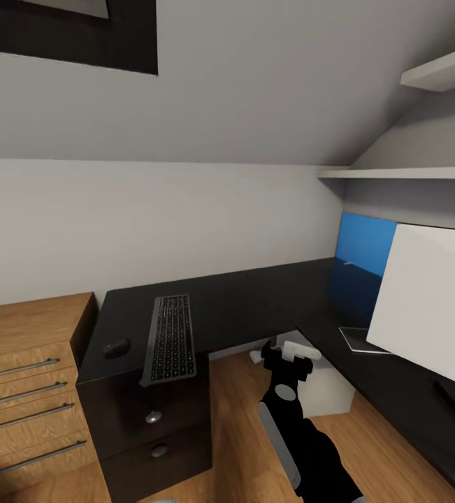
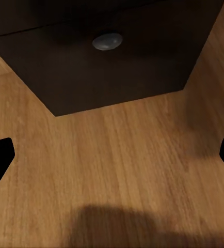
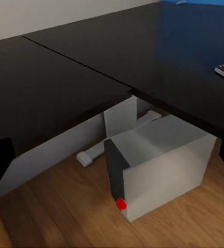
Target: In the bedroom, organize the workspace by keeping the computer under the desk, ensuring the monitor is on the desk, placing the keyboard on the desk next to the monitor, placing the mouse on the desk next to the keyboard, moving the folder from the swivel chair onto the desk next to the mouse, stacking the notebook on top of the folder with the pen on top of the notebook, and positioning the swivel chair next to the desk.
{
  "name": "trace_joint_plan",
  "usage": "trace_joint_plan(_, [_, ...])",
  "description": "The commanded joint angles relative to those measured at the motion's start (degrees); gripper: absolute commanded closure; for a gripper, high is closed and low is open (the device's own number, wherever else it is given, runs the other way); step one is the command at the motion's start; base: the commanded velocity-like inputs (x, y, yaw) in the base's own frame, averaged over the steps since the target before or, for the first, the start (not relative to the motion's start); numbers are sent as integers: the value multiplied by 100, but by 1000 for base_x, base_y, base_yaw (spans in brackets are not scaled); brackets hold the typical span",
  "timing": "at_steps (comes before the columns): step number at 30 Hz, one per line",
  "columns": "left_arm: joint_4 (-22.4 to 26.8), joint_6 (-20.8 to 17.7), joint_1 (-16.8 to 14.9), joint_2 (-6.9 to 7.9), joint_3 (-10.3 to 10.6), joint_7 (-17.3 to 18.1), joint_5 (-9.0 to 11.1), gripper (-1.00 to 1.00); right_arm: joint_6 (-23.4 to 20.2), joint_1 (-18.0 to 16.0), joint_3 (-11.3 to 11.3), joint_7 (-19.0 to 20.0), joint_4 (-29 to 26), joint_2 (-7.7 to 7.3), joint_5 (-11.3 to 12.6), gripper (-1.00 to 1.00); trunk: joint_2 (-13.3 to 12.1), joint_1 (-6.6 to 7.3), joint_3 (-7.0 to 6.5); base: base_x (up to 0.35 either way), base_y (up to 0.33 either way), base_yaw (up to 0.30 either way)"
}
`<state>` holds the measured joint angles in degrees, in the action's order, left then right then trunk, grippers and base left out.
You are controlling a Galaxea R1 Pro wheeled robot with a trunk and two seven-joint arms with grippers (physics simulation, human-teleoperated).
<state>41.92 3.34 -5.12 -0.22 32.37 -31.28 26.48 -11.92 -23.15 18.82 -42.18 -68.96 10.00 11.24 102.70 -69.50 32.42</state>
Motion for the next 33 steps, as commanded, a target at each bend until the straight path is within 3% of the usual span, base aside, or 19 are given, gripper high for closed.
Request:
trace_joint_plan(1, [1,35,-7,5,33,-37,59,-100,-15,-5,7,-35,-10,0,19,-100,3,1,8,0,0,-2])
trace_joint_plan(7, [1,35,-7,5,33,-37,59,-100,80,-5,26,-37,-11,0,19,-100,3,1,13,0,0,0])
trace_joint_plan(14, [1,35,-7,13,24,-37,59,-100,341,-5,201,-132,-133,0,17,-100,3,1,40,0,0,-33])
trace_joint_plan(33, [1,35,-7,13,32,-37,59,-100,357,-5,210,-244,-240,0,19,-100,3,1,205,0,0,-90])
